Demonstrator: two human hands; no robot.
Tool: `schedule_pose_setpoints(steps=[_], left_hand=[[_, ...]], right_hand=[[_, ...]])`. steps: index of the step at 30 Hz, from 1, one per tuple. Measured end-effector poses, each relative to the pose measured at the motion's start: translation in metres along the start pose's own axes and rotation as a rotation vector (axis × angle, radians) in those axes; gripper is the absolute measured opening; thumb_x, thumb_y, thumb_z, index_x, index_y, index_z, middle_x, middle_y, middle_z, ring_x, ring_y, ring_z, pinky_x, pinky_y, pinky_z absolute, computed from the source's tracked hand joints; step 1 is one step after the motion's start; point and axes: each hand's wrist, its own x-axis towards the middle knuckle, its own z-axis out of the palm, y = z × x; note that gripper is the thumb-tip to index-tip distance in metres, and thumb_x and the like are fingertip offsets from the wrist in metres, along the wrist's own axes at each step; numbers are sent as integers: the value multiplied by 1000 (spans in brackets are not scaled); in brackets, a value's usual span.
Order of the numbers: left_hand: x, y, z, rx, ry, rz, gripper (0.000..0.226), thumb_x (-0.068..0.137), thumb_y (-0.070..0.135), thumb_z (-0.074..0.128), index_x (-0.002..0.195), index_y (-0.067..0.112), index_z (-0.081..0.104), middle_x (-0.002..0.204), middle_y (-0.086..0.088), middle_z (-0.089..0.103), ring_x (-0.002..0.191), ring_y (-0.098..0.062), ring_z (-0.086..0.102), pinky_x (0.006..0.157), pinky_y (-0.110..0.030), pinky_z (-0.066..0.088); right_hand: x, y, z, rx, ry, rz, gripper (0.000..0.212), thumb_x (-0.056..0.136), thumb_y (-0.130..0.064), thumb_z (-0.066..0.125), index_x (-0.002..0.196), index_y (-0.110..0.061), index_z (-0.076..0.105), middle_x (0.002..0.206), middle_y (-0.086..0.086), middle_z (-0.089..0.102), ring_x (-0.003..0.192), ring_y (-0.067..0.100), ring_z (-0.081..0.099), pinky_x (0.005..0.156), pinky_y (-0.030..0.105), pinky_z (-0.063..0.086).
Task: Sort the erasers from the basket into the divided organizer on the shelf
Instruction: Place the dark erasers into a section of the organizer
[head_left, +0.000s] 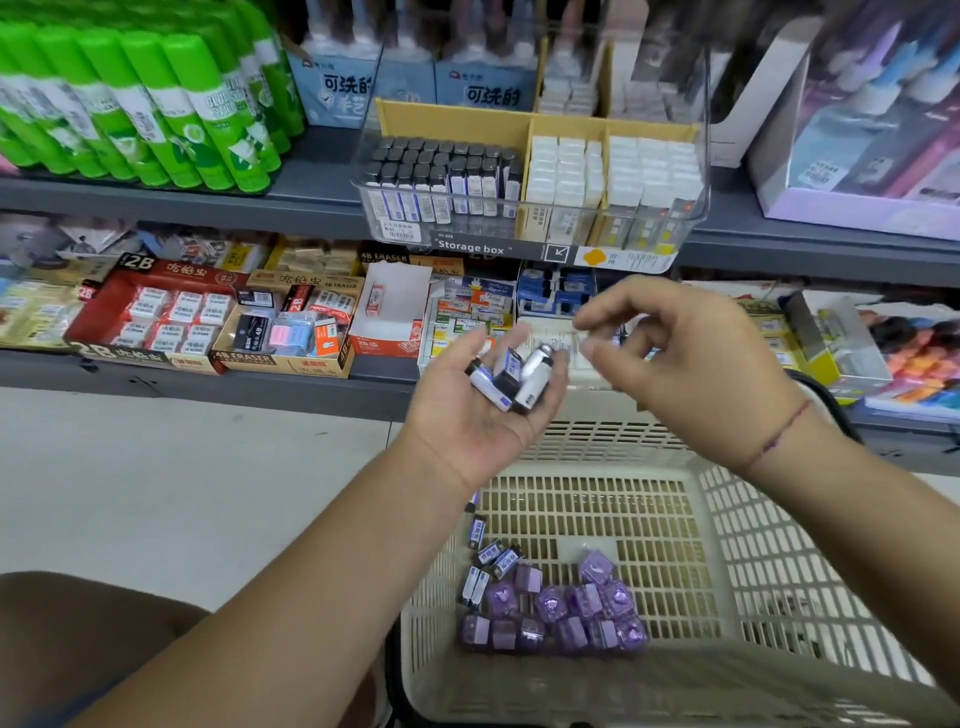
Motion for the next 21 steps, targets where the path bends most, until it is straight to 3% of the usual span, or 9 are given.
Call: schedule_pose_setpoints(steps=[2, 3, 5, 7, 9, 14, 18, 21], left_hand=[[2, 14, -1, -27, 44, 42, 37, 97, 33, 51, 106, 1, 68, 109, -28, 64, 84, -32, 65, 65, -36, 60], [2, 19, -2, -33, 69, 67, 36, 97, 32, 51, 106, 1, 68, 109, -27, 63, 83, -31, 65, 63, -33, 60], [4, 27, -6, -42, 122, 103, 35, 98, 30, 49, 103, 1, 67, 106, -26, 62, 81, -29, 65, 58, -30, 59], [6, 30, -11, -48, 169, 122, 34, 99, 29, 48, 103, 0, 66, 104, -26, 62, 79, -29, 64, 55, -28, 58], [6, 32, -18, -48, 201, 133, 32, 98, 27, 50, 107, 1, 66, 108, -24, 61, 78, -29, 64, 56, -28, 58], [7, 36, -28, -15, 236, 145, 30, 97, 24, 51, 96, -1, 67, 111, -23, 60, 81, -29, 64, 59, -28, 59], [10, 36, -27, -7, 229, 134, 30, 97, 24, 52, 106, 0, 67, 114, -20, 61, 85, -30, 64, 59, -30, 59], [12, 34, -26, -11, 242, 131, 30, 96, 24, 53, 107, -1, 67, 112, -17, 64, 86, -31, 65, 57, -31, 58]], right_hand=[[0, 32, 22, 77, 13, 101, 18, 85, -12, 64, 82, -29, 61, 71, -13, 61, 53, 10, 55, 58, 19, 48], [-3, 53, 41, 49, -82, 154, 17, 85, -12, 63, 83, -29, 61, 75, -12, 61, 56, 6, 55, 63, 22, 52], [-15, 96, 86, -54, -419, 230, 17, 85, -16, 66, 96, -28, 62, 93, -8, 60, 76, 3, 59, 76, 29, 53], [-31, 130, 129, -183, -729, 209, 35, 84, -23, 69, 117, -27, 58, 116, -2, 53, 97, 11, 55, 86, 23, 44], [-40, 150, 164, -258, -893, 165, 50, 83, -27, 70, 129, -26, 51, 127, 1, 46, 108, 16, 50, 95, 24, 39], [-47, 169, 219, -377, -1001, 174, 65, 80, -30, 73, 137, -25, 43, 133, 6, 41, 116, 23, 50, 100, 32, 41], [-49, 175, 232, -329, -972, 224, 62, 77, -32, 76, 131, -24, 48, 130, 5, 39, 114, 24, 50, 101, 32, 41], [-50, 179, 234, -334, -940, 165, 55, 80, -23, 73, 129, -23, 49, 129, 5, 40, 110, 22, 53, 97, 28, 42]])
